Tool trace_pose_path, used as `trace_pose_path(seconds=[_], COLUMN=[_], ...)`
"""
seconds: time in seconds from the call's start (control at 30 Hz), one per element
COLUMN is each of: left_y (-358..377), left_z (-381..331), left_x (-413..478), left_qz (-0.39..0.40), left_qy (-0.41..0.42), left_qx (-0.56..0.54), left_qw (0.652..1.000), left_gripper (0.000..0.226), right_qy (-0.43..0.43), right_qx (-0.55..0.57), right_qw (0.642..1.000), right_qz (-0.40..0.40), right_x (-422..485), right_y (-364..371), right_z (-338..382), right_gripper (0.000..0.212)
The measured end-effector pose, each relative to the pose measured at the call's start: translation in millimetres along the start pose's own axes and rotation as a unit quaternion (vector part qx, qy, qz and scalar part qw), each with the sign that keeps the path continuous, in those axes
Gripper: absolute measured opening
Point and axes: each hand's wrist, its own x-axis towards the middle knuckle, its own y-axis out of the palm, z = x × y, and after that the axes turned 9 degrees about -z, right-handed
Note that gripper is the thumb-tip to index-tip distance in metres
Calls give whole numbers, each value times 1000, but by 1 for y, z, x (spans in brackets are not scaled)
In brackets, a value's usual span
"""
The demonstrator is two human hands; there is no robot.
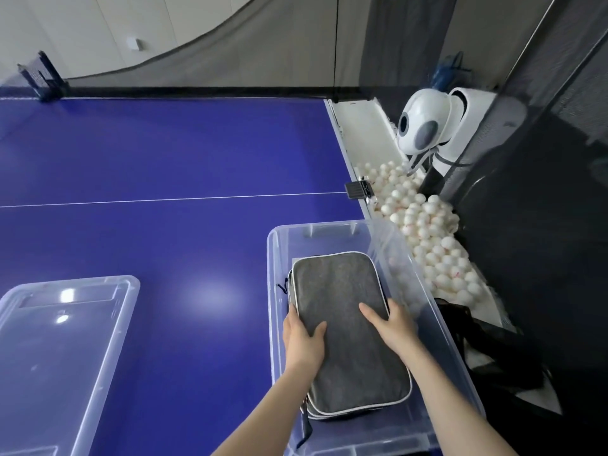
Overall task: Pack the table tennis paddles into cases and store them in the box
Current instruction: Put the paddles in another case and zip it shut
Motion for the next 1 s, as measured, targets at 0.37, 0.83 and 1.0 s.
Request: trace_pose_path(seconds=[0.37,0.83,1.0], left_y=[-8,-85,-188], left_z=[-6,-58,-43], left_x=[2,6,32], left_qz=[16,13,-83], left_qy=[-16,152,136], left_qx=[36,48,43], left_qw=[999,987,986], left_gripper=[78,64,62], right_qy=[-19,-84,-182], right_qx=[-50,55,40], right_qw=[998,995,982], right_qz=[-10,-21,-15], right_x=[-6,-21,-46], right_y=[2,-7,22], right_z=[3,79,141], right_gripper=[52,67,63])
